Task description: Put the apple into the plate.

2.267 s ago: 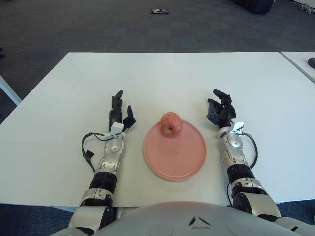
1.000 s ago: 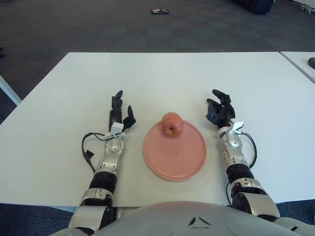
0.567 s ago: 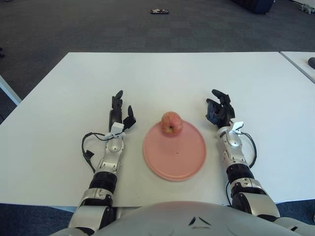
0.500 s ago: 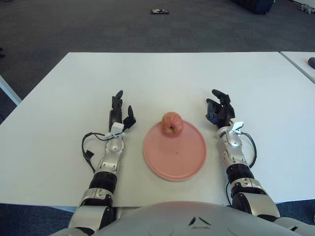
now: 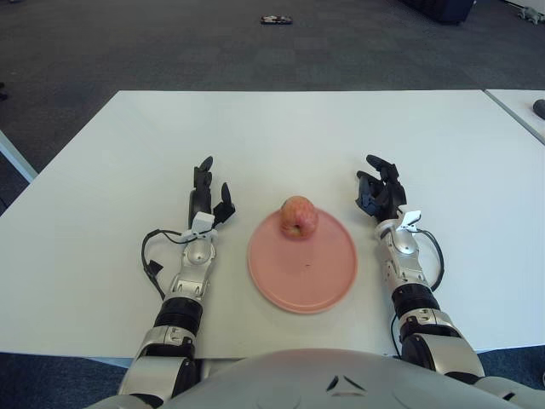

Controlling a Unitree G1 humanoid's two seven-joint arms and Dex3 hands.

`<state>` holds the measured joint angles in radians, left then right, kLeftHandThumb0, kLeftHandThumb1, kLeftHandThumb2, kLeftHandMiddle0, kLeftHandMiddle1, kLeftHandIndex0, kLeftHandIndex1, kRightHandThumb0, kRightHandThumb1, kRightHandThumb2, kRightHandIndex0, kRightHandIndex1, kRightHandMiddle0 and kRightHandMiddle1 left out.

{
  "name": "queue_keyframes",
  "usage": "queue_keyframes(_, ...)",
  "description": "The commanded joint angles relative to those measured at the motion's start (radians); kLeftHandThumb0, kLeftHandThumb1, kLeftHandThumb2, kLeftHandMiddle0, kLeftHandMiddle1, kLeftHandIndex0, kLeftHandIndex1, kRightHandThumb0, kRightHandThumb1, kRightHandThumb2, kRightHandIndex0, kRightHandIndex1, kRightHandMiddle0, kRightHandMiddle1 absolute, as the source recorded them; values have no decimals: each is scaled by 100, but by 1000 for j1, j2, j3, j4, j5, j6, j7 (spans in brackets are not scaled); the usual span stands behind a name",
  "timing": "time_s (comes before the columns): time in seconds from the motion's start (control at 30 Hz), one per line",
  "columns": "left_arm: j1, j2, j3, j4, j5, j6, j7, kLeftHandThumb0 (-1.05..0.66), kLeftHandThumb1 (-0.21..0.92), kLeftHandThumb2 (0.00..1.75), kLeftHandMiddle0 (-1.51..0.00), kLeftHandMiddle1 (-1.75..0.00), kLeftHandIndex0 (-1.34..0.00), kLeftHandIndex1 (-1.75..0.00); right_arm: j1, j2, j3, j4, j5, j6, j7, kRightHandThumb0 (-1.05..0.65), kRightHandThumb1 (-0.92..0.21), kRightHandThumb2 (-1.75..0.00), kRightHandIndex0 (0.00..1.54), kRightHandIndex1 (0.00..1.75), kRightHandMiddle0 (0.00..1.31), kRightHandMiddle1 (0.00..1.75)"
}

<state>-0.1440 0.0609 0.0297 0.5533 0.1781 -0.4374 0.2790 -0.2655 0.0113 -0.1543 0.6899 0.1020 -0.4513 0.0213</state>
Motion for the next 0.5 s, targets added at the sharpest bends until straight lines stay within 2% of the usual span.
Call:
queue_keyframes(0.0,4,1,-2,6,7,8,6,-84,92,92,-23,-16,0,-56,32,8,0,34,5,46,-1,-40,-59,-95,12,84,0,88)
queue_keyframes(0.47,6,3,-3,4,7,7,3,-85,92,93,-22,-15,0,-56,35,11,0,30,9,46,3,-39,-59,-94,12,84,0,88)
